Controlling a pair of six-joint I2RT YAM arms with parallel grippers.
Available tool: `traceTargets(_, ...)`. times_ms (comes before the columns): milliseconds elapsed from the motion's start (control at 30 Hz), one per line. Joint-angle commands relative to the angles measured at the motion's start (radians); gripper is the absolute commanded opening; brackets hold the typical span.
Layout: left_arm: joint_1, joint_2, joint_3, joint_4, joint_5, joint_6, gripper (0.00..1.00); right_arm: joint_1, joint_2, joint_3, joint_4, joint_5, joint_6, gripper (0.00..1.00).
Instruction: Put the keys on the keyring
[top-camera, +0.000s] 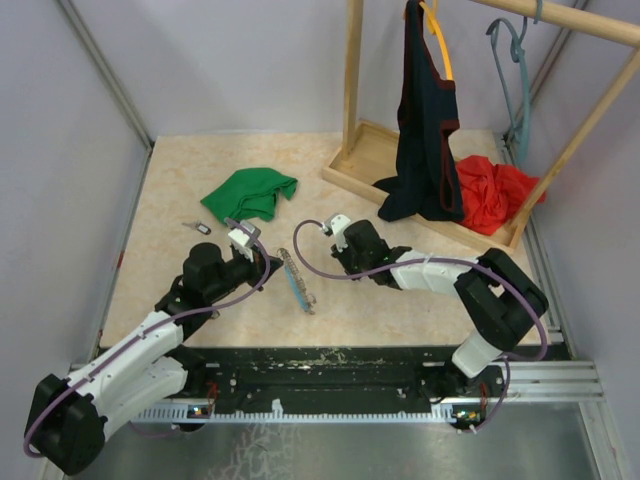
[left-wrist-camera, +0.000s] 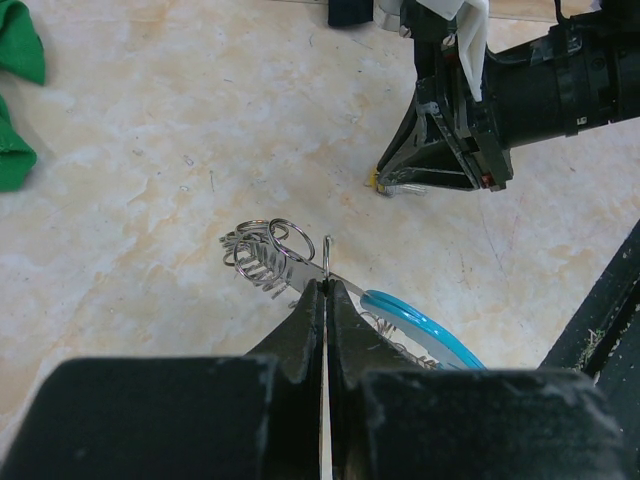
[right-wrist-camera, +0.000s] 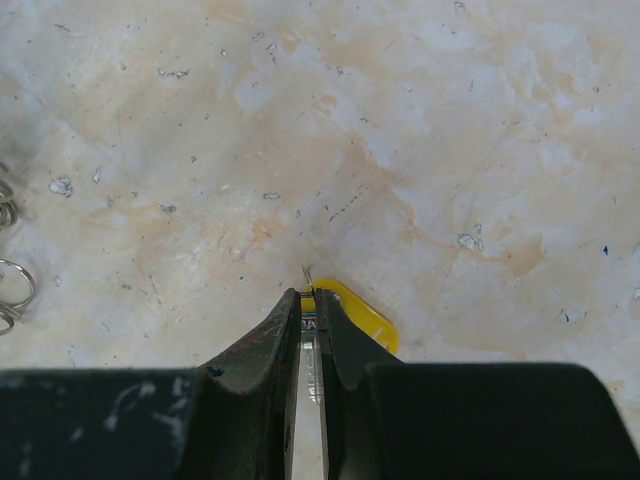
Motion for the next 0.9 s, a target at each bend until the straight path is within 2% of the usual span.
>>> traceTargets(0,-0.002,-0.002,0.025,0.015,0.018,-0.008,0.00,-0.006,0.013,0.018,0.044,0.016,0.012,0.11)
traceTargets(267,-0.002,-0.001,0.024,0.015,0.019,-0.008,0.00,-0.006,0.004,0.016,0.042,0.023,0.010,0.12)
traceTargets(567,-0.002,-0.006,0.022,0.014,0.022,-0.006,0.00,-0.012,0.020,0.029,0.043,-0.051,-0.034,0.21)
traceTargets(867,-0.002,-0.005,0.021,0.015,0.025,-0.007,0.00,-0.028,0.043,0.041,0.047,-0.069,-0.056,0.21)
